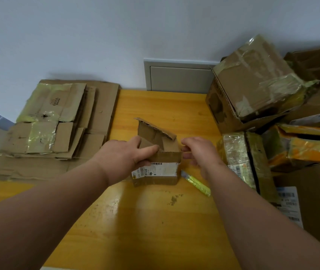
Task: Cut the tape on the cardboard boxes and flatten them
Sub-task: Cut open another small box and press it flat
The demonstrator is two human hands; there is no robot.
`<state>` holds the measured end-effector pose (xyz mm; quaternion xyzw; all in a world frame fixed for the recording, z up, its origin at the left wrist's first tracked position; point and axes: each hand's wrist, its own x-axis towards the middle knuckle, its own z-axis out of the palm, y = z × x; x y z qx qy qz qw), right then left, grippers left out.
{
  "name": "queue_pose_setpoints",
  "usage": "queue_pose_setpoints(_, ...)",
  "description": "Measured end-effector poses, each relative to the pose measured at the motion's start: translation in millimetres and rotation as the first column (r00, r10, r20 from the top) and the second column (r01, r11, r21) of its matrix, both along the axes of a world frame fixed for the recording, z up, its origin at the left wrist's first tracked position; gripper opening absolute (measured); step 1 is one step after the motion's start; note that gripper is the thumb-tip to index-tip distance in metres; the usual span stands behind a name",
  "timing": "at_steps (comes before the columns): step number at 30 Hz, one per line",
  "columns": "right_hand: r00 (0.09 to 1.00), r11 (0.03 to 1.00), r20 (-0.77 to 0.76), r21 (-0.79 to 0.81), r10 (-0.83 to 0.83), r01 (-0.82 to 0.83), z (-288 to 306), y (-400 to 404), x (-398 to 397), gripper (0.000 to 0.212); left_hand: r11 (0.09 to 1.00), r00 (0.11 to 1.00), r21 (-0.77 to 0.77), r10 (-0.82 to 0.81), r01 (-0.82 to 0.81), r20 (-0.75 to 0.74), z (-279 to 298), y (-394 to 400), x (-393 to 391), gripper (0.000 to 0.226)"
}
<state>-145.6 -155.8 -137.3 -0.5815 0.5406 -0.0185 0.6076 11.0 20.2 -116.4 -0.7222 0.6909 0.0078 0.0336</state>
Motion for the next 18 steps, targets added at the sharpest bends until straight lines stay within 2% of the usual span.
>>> queue_pose_setpoints(3,0.979,0.981,-0.084,-0.032,0.187,-0.190,10.7,-4.6,11.4,0.040,0.999,1.000,-0.020,-0.030,0.030,-0.006,-0.8,1.4,-2.7,0.046)
queue_pose_setpoints(6,0.911,0.932,-0.241,-0.055,0.335,-0.358,16.4,-2.4,20.4,0.066,0.998,0.999,0.057,-0.024,0.022,0.041,-2.9,-0.6,-5.5,0.047)
queue_pose_setpoints(8,0.849,0.894,-0.344,-0.059,0.401,-0.445,19.2,0.0,26.3,0.075,0.995,0.997,0.102,-0.022,0.015,0.071,-4.4,-3.6,-5.8,0.061)
queue_pose_setpoints(11,0.795,0.860,-0.438,-0.090,0.419,-0.503,20.9,2.0,34.9,0.081,0.993,0.995,0.115,-0.024,0.013,0.094,0.3,-8.0,-7.6,0.069)
queue_pose_setpoints(13,0.764,0.825,-0.494,-0.149,0.416,-0.546,22.5,2.6,38.5,0.074,0.992,0.994,0.125,-0.028,0.015,0.107,2.7,-9.2,-11.0,0.073)
queue_pose_setpoints(15,0.742,0.783,-0.506,-0.189,0.440,-0.593,24.0,1.7,39.8,0.053,0.991,0.993,0.132,-0.028,0.013,0.117,4.6,-10.2,-14.2,0.076)
queue_pose_setpoints(18,0.777,0.784,-0.391,-0.186,0.494,-0.592,26.2,-2.5,34.9,0.019,0.995,0.993,0.104,-0.003,-0.009,0.114,6.8,-10.1,-14.6,0.068)
